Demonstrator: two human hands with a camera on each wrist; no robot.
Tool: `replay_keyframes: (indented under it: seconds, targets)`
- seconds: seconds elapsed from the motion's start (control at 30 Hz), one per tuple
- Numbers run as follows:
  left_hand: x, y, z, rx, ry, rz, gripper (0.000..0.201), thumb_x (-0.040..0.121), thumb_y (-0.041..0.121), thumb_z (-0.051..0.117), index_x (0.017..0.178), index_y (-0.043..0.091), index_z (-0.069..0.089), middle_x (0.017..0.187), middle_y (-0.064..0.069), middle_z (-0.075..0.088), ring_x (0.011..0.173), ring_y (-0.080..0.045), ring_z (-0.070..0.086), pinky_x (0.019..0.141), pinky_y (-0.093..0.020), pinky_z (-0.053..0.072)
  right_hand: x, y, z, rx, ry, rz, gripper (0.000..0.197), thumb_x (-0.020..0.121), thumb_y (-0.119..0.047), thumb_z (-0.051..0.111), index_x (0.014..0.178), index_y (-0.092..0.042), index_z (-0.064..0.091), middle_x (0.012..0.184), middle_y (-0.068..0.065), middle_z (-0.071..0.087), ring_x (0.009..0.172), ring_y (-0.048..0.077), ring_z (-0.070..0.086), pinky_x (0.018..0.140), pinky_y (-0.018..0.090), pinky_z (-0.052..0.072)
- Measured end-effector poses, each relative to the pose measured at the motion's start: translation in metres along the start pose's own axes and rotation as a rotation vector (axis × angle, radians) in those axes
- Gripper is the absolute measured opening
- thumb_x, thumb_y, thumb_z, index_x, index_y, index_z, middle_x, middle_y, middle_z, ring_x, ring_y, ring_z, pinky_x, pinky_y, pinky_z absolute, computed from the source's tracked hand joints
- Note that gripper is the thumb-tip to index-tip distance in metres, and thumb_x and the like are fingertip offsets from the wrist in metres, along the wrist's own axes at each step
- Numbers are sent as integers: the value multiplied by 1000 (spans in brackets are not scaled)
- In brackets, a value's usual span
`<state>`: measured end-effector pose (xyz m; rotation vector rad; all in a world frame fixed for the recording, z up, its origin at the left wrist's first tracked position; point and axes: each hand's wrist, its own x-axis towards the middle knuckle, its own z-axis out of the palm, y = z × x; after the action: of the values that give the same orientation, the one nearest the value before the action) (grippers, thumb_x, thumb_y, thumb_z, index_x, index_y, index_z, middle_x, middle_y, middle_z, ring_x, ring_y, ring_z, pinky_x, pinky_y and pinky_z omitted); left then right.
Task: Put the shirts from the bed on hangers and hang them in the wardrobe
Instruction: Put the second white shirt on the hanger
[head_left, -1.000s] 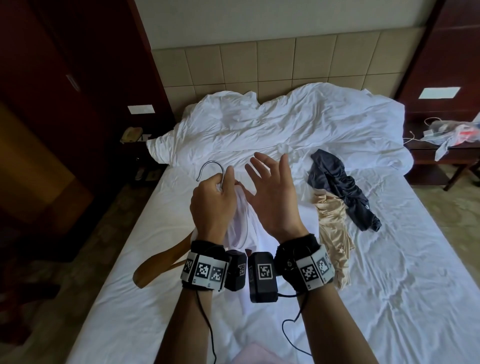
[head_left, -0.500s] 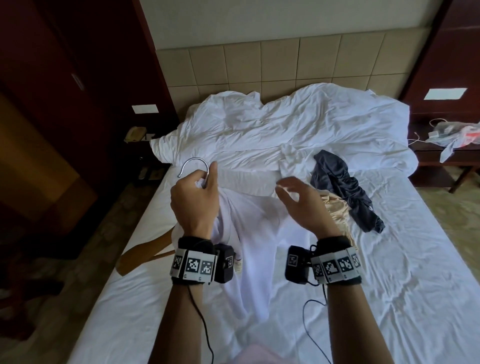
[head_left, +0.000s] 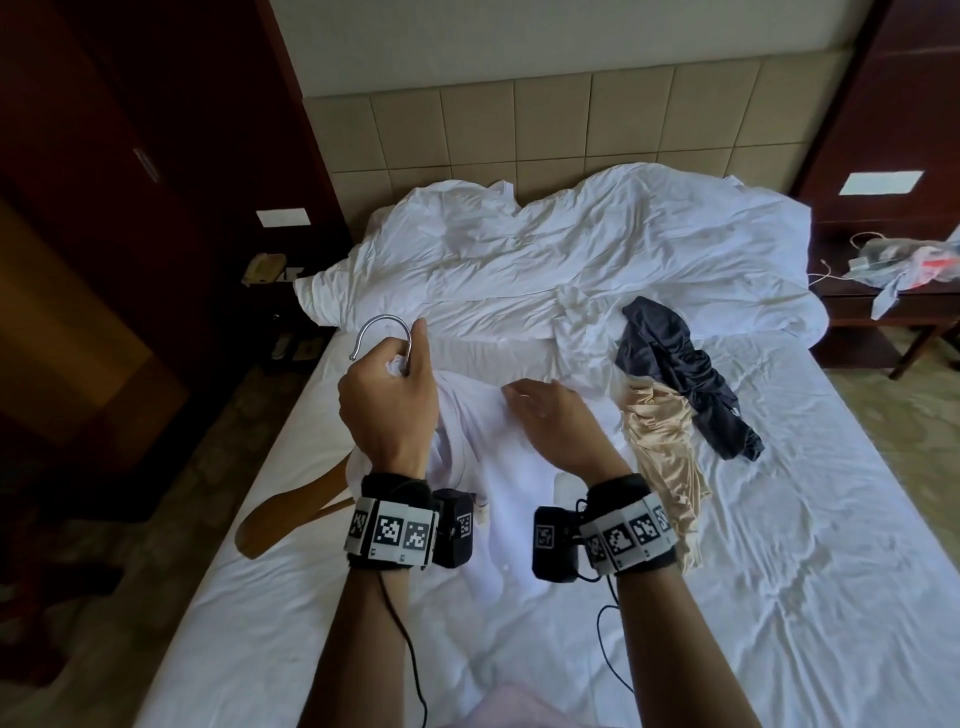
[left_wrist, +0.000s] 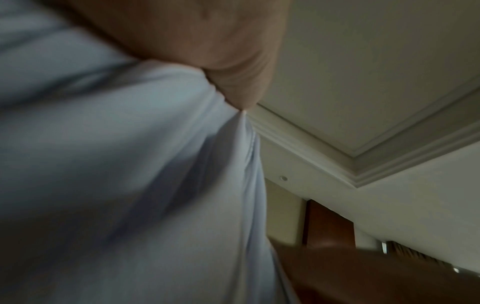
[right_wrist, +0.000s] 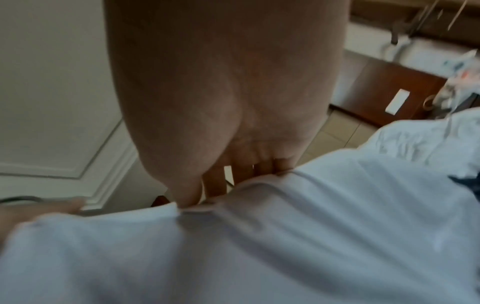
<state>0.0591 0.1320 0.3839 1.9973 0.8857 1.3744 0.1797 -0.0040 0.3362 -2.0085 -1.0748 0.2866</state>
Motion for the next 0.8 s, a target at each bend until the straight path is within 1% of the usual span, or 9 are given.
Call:
replay_keyframes:
  seconds: [0.1,0.2,0.27,0.37,0.5,0.57,0.63,0.7,0.8]
  targets:
    - [0,-3,1,33,11,-20,63,102,48,60,54,13,41,44,-2,44,42,-29,40,44,-42,41,0,-25,7,167,-19,-124,24,109,-14,52,99,-2,70,80,-7,65,74,10,62,78,32,50]
    - [2,-8,-3,28,6,-46,62,101,50,59,55,11,44,46,-3,46,43,-31,44,46,-46,46,0,-39,5,335,-1,-143,20,108,-12,56,117,-7,73,99,-7,74,87,-4,66,83,16,49]
    - [4,-11,-7,-23,14,-65,61,101,48,61,55,10,45,46,-5,47,44,-33,44,48,-47,47,2,-36,0,394,73,-149,24,105,-6,59,123,-11,73,123,-3,74,112,1,68,97,16,50]
    - [10,-14,-12,-111,25,-74,63,100,45,64,56,5,44,47,-10,45,46,-39,41,47,-48,42,5,-16,-7,247,242,-128,20,104,-12,63,122,-13,73,130,0,71,108,6,67,92,8,45]
    - [11,-12,-15,-172,14,-61,67,100,45,65,56,2,39,48,-16,41,49,-43,36,47,-48,37,5,23,-18,-136,438,-161,13,103,-11,62,102,-6,74,110,9,73,110,28,65,101,34,48]
    - [9,-7,-14,-174,9,-51,66,100,45,65,55,4,38,47,-15,40,49,-43,35,47,-48,37,5,29,-16,-272,443,-224,24,100,-4,56,76,-9,61,78,6,65,80,30,60,90,43,52]
    - [7,-1,-10,-163,3,-40,65,100,44,65,55,6,39,46,-12,40,48,-41,35,47,-47,37,5,24,-13,-288,408,-204,31,97,-4,52,67,-11,52,65,6,60,64,31,56,86,45,53]
    - [4,4,-5,-141,-5,-24,63,100,42,65,54,8,40,45,-9,41,46,-38,36,47,-46,38,4,14,-5,-231,342,-139,23,95,-7,53,77,-3,68,80,11,73,76,35,67,87,41,51]
    - [0,3,-1,-88,-32,-1,62,101,44,64,53,12,40,44,-4,43,43,-32,38,45,-47,40,2,-3,-5,135,171,43,28,105,-19,51,109,-12,78,103,-3,77,97,15,70,87,30,49]
